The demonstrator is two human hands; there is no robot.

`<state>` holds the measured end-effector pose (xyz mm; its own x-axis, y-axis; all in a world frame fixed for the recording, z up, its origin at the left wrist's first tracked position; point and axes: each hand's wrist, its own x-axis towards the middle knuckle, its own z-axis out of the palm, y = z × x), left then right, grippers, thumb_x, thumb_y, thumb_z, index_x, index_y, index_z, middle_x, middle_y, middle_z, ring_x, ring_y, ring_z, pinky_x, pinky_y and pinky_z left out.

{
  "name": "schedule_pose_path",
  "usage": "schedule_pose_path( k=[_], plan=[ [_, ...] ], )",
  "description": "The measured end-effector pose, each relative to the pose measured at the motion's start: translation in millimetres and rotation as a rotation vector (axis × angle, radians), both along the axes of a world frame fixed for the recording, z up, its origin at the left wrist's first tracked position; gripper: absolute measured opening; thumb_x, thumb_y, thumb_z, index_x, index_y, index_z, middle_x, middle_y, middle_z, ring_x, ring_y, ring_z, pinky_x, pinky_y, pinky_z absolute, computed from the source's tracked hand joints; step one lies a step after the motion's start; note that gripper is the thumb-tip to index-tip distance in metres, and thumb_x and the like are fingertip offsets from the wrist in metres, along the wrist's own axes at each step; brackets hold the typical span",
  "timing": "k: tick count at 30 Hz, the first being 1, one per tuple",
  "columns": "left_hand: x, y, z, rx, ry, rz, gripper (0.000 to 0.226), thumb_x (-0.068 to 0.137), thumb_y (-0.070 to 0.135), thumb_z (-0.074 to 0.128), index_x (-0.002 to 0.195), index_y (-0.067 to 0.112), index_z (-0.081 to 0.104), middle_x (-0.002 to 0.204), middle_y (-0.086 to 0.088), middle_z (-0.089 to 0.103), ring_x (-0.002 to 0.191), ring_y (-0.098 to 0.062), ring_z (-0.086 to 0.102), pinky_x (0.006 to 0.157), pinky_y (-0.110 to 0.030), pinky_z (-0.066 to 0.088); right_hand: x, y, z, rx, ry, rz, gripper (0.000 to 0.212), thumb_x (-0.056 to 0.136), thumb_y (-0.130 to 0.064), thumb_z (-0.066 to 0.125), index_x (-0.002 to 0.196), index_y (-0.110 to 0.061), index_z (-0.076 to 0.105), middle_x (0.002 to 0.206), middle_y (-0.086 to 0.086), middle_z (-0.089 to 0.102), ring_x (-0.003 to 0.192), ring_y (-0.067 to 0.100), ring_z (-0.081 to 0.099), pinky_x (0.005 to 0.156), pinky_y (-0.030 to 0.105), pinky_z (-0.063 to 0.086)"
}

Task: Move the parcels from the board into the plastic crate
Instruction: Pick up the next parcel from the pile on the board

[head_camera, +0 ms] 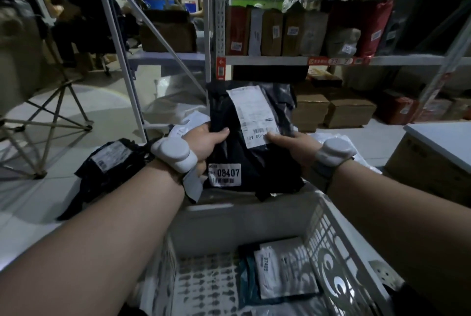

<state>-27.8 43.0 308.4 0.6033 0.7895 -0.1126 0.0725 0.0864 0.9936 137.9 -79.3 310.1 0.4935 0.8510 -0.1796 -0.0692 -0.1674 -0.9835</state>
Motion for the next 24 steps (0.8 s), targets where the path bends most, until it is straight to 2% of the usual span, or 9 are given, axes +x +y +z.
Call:
schedule_pose_path(
  k=[4, 8, 12, 16, 21, 24],
  plan=[
    [-1.6, -21.2, -6.5, 0.004, 0.019, -0.035, 0.017, 0.093, 0.011, 0.055, 0.107, 0.008, 0.064, 0.115, -0.019, 0.066, 0.108, -0.035, 0.062, 0.101, -0.048, 0.046, 2.8, -26.4, -7.8, 0.018, 0.084, -0.025, 0.028, 0.085, -0.011, 0.068, 0.112, -0.009, 0.065, 0.110, 0.013, 0.071, 0.100, 0.030, 0.068, 0.097, 0.046, 0.050],
    [-2.6, -30.7, -12.5, 0.005, 0.063, -0.080, 0.025, 0.094, 0.004, 0.050, 0.117, -0.002, 0.058, 0.116, -0.022, 0.063, 0.109, -0.036, 0.060, 0.098, -0.045, 0.047, 3.5, -31.7, -23.2, 0.021, 0.017, -0.045, 0.027, 0.081, -0.010, 0.072, 0.107, -0.014, 0.065, 0.108, 0.011, 0.071, 0.099, 0.029, 0.068, 0.097, 0.046, 0.050],
    [-2.7, -30.8, -17.3, 0.037, 0.114, -0.067, 0.025, 0.096, 0.002, 0.046, 0.118, 0.001, 0.057, 0.110, -0.014, 0.064, 0.099, -0.028, 0.062, 0.085, -0.030, 0.052, 3.3, -25.5, -36.1, 0.039, 0.000, -0.028, 0.039, 0.080, -0.017, 0.074, 0.117, -0.014, 0.063, 0.108, 0.008, 0.072, 0.099, 0.029, 0.068, 0.096, 0.046, 0.050],
    [-3.7, -25.9, -29.9, -0.040, 0.100, -0.034, 0.031, 0.096, 0.001, 0.045, 0.125, -0.005, 0.053, 0.121, -0.020, 0.061, 0.112, -0.035, 0.059, 0.099, -0.044, 0.046, 11.3, -17.3, -53.6, 0.020, 0.082, -0.076, 0.019, 0.089, -0.018, 0.064, 0.107, -0.014, 0.068, 0.106, 0.011, 0.072, 0.099, 0.030, 0.068, 0.097, 0.046, 0.050],
    [2.8, -23.8, -39.7, -0.092, 0.097, -0.030, 0.032, 0.096, 0.011, 0.051, 0.125, -0.003, 0.054, 0.122, -0.018, 0.063, 0.116, -0.034, 0.059, 0.103, -0.046, 0.044, 27.3, 0.5, -61.8, -0.023, 0.085, -0.120, 0.009, 0.090, -0.012, 0.061, 0.093, -0.017, 0.068, 0.104, 0.013, 0.072, 0.097, 0.033, 0.068, 0.096, 0.049, 0.050],
    [8.3, -23.1, -39.7, -0.106, 0.092, -0.056, 0.032, 0.094, 0.018, 0.054, 0.123, 0.004, 0.057, 0.118, -0.012, 0.067, 0.110, -0.026, 0.063, 0.100, -0.041, 0.048, 36.8, 3.9, -57.7, 0.016, 0.133, -0.121, 0.015, 0.092, -0.008, 0.059, 0.093, -0.020, 0.067, 0.106, 0.013, 0.071, 0.099, 0.033, 0.067, 0.096, 0.048, 0.050]
  ],
)
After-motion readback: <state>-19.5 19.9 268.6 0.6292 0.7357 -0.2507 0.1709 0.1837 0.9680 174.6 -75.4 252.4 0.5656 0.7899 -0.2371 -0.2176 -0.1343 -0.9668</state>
